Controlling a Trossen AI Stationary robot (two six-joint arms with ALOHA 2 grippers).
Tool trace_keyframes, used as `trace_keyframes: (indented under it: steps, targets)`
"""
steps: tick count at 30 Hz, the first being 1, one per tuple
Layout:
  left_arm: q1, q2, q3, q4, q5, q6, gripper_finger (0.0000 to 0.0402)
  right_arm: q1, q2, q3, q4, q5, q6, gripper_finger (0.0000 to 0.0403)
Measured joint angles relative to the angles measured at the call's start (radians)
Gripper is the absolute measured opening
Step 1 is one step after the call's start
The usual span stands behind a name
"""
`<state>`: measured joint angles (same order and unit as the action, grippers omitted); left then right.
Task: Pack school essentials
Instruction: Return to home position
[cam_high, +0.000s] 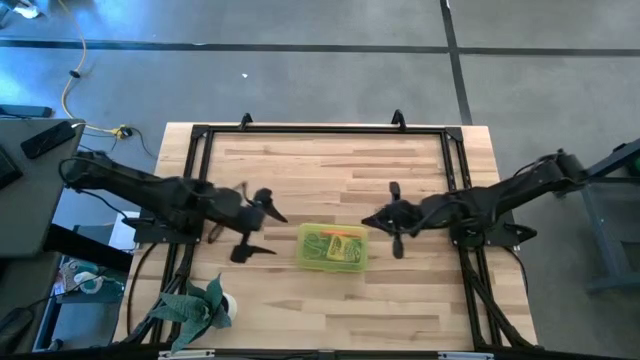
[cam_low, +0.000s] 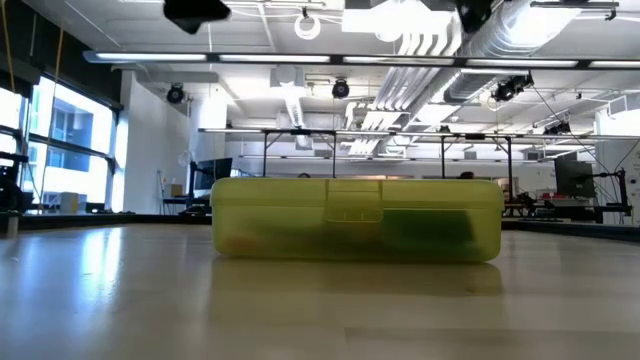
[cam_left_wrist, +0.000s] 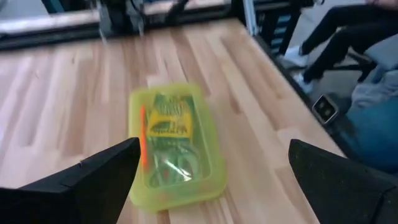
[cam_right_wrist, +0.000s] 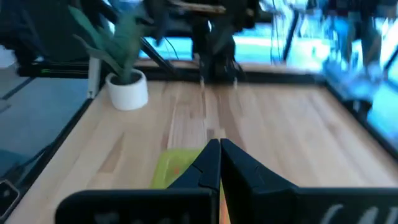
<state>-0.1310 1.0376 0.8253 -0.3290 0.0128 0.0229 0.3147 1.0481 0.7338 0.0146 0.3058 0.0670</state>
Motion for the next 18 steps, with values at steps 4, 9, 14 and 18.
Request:
trace_keyframes:
  steps: [4,9,14,18]
  targets:
    - [0.000,-0.139,-0.074,0.029,0.002,-0.012,0.0399,0.020,-0.058,-0.011,0.000,-0.002,-0.113,0.0000]
    - [0.000,-0.306,-0.281,0.164,-0.001,-0.094,0.0399,0.035,-0.069,-0.136,0.097,-0.002,-0.135,0.0000]
    - [0.000,-0.447,-0.448,0.230,-0.026,-0.162,0.0399,0.034,-0.073,-0.293,0.230,-0.003,-0.061,0.0000]
    - [0.000,-0.546,-0.563,0.318,-0.025,-0.205,0.0399,0.032,-0.083,-0.407,0.392,-0.001,-0.076,0.0000]
